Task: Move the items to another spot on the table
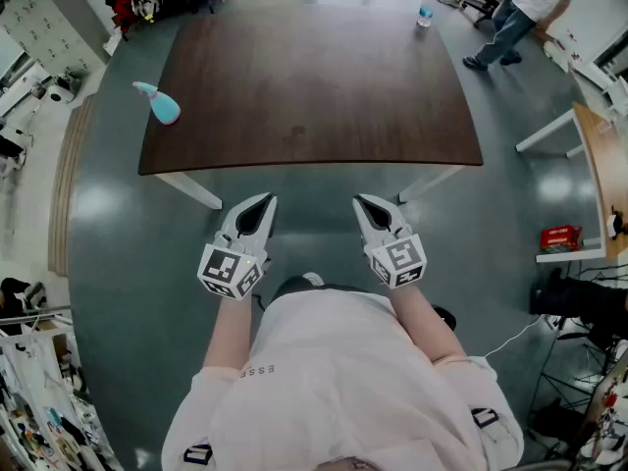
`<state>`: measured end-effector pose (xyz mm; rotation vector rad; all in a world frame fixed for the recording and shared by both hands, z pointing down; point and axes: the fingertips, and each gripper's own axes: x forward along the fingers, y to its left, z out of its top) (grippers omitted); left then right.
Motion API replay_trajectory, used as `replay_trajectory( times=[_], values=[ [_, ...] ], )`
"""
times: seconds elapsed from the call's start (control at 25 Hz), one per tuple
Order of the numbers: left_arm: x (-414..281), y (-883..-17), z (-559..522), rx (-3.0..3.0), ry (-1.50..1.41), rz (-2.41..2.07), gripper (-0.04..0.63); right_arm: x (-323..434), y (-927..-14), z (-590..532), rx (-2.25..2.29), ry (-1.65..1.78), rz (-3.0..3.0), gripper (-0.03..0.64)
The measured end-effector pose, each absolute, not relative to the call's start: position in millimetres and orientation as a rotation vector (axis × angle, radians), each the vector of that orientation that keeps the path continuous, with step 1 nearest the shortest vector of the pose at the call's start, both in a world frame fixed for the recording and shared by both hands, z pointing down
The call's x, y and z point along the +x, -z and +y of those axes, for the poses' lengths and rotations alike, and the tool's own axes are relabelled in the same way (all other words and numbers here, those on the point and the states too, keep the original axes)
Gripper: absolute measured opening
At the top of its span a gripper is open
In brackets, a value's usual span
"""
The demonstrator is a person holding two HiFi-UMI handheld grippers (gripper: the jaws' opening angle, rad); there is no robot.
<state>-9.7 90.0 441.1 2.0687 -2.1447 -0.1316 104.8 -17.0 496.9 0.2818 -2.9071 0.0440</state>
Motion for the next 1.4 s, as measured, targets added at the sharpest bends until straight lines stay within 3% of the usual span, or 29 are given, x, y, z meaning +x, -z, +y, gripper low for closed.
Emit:
replay_trajectory(
  times=[0.88, 1.4],
  values=[
    [-18, -446, 82, 1.975, 0.115, -2.208, 0.017, 96, -502, -42, 0.246, -0.114, -2.921, -0.009],
    [-112, -447, 132, 1.724, 0.137, -2.402, 0.017, -4, -505, -31, 0.036, -0.117, -2.908, -0.009]
  ],
)
